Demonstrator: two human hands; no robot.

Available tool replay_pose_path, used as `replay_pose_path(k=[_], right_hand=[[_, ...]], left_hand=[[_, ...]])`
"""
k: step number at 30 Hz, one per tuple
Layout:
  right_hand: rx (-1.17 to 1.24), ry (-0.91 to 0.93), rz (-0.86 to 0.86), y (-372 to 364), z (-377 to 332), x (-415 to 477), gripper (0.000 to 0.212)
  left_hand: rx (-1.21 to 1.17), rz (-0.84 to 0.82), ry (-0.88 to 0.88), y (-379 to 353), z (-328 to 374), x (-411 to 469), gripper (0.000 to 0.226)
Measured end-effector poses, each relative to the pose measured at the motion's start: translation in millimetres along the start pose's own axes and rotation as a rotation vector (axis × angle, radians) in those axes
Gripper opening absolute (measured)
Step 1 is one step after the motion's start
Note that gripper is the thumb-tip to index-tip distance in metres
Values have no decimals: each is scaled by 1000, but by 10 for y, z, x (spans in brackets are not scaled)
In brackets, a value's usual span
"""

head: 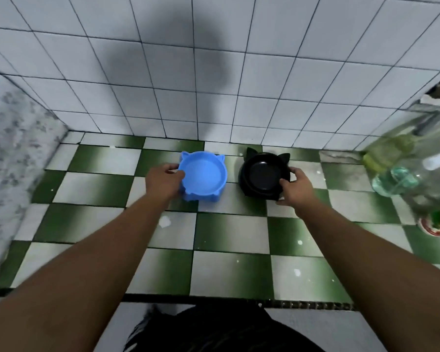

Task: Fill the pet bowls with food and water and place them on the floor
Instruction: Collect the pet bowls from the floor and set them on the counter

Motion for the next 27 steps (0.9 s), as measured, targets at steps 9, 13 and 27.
replay_pose_path(k=[9,13,27], right_hand=[[-163,30,45,17,-77,532,40],[-344,59,128,80,-152,587,38],[-509,40,148,35,-164,524,41]], left_hand=[[83,-19,18,-385,69,568,32],[132,-24,-1,-506,53,640,34],[125,-18,41,-497,86,599,34]])
Point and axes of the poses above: each hand's wrist, its own x-axis towards the middle knuckle, its own y-axis out of the back of the hand, z = x × y, the point moved 7 cm from there along x, towards the middle knuckle, and after that the axes turned 4 degrees about -z, right-handed, at the moved point
